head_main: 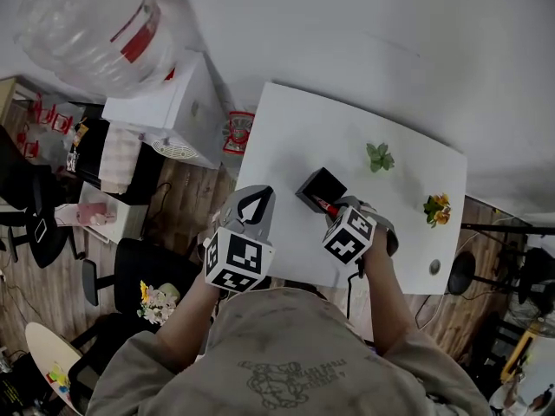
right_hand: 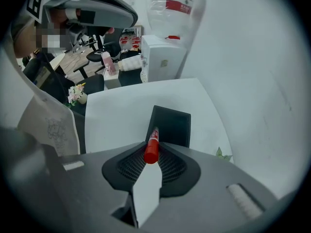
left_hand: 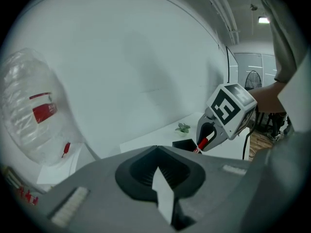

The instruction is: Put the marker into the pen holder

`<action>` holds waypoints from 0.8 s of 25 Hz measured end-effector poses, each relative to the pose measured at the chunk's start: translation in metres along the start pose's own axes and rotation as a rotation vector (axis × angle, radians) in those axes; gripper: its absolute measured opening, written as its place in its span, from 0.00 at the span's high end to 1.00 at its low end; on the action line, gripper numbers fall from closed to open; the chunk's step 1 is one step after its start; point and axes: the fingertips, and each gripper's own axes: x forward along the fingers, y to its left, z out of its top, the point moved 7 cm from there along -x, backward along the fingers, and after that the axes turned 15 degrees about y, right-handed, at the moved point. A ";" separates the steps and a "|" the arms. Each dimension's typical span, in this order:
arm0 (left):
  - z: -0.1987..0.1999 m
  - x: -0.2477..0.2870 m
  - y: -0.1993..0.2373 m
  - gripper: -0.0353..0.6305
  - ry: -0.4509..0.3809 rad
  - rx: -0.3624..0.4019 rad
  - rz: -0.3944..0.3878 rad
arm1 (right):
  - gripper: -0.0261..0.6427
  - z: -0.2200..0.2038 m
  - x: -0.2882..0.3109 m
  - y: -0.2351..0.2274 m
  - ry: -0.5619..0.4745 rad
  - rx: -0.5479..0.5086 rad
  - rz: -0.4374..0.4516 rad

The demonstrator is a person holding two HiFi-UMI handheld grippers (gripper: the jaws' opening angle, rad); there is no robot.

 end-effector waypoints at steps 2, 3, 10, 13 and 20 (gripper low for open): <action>-0.005 0.000 0.002 0.95 0.012 -0.012 0.003 | 0.81 0.004 0.005 0.000 0.012 -0.014 -0.001; -0.008 0.000 0.003 0.94 0.019 -0.015 0.008 | 0.81 0.006 0.007 0.000 0.016 -0.018 0.000; -0.023 0.000 0.005 0.94 0.036 -0.063 0.020 | 0.78 0.013 0.012 0.003 0.027 -0.056 0.025; -0.021 -0.002 0.003 0.94 0.026 -0.071 0.025 | 0.75 0.011 0.007 0.005 0.013 -0.051 0.021; -0.009 -0.019 -0.003 0.94 -0.017 -0.070 0.048 | 0.80 0.002 -0.022 0.000 -0.075 0.001 -0.044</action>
